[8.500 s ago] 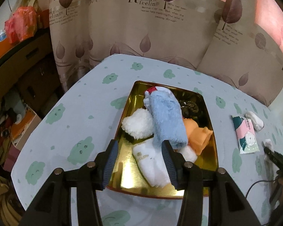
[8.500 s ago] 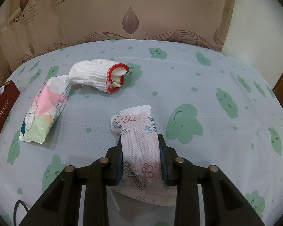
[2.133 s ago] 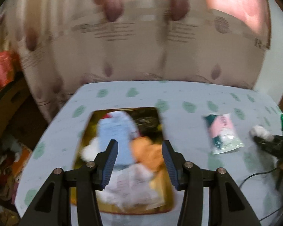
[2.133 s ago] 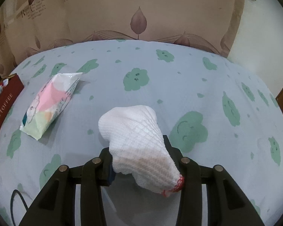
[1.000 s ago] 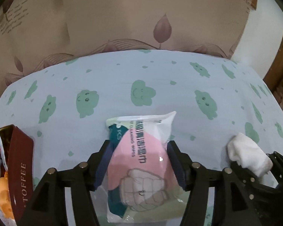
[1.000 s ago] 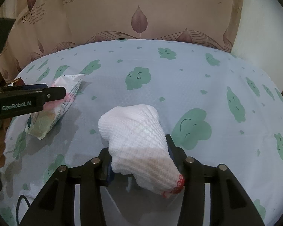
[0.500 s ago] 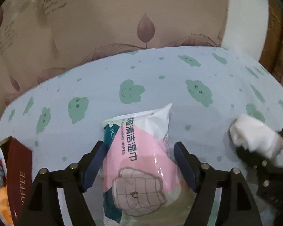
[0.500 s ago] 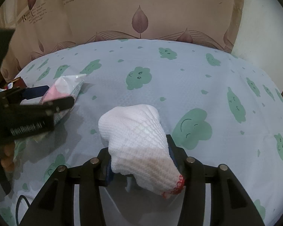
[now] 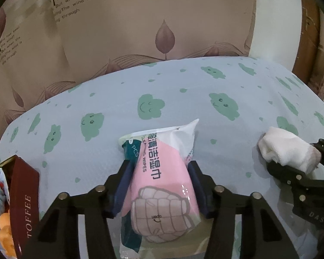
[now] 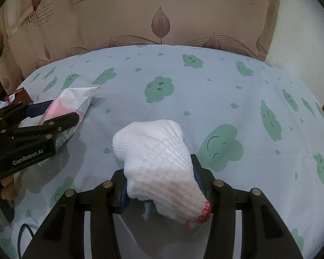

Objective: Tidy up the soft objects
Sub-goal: 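Carry the pink wipes pack into the gold tin and open the left tool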

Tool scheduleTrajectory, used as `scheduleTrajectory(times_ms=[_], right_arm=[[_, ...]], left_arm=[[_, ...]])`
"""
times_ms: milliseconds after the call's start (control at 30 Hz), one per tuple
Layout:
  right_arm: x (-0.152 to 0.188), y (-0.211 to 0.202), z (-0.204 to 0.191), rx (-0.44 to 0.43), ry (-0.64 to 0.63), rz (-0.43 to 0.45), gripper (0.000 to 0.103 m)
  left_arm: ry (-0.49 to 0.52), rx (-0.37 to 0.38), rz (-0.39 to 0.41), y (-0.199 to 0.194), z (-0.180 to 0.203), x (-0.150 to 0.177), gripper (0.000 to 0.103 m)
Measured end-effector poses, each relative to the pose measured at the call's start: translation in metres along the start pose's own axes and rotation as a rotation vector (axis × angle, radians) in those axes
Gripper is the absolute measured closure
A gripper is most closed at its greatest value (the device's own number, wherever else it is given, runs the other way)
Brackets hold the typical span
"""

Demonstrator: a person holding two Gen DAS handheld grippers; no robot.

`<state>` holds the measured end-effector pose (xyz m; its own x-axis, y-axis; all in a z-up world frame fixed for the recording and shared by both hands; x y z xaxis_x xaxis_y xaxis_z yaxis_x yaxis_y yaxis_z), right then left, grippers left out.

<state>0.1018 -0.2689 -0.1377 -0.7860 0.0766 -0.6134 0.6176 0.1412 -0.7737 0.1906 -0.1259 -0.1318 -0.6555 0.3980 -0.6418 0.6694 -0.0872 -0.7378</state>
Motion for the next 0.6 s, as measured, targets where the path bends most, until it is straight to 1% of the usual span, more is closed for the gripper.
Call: scheduleTrajectory(times_ms=[133, 300, 467, 600], right_arm=[[0.0, 0.0, 0.0, 0.001, -0.001, 0.0, 0.056], [0.001, 0.0, 0.0, 0.001, -0.001, 0.0, 0.056], [0.001, 0.001, 0.0, 0.002, -0.003, 0.0, 0.056], [0.001, 0.0, 0.0, 0.002, -0.004, 0.0, 0.056]], left_arm=[[0.002, 0.003, -0.006, -0.005, 0.0, 0.001, 0.054], [-0.011, 0.008, -0.019, -0.011, 0.0, 0.004, 0.055], [0.008, -0.014, -0.004, -0.024, 0.0, 0.005, 0.055], [0.011, -0.017, 0.003, -0.037, -0.002, 0.004, 0.055]])
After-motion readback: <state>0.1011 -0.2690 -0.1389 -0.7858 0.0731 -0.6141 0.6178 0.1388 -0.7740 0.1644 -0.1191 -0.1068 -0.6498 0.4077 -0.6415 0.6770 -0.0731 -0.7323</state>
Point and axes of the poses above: each gripper's, at about its wrist camera, not at the fingertips, and y roughly the way its jaws point, z to its right, x to its underside, the point moved 6 cm from there along y, roughly the way its jaws point, and after that the axes turned 10 degrees about -x, right-handed, at the moved point
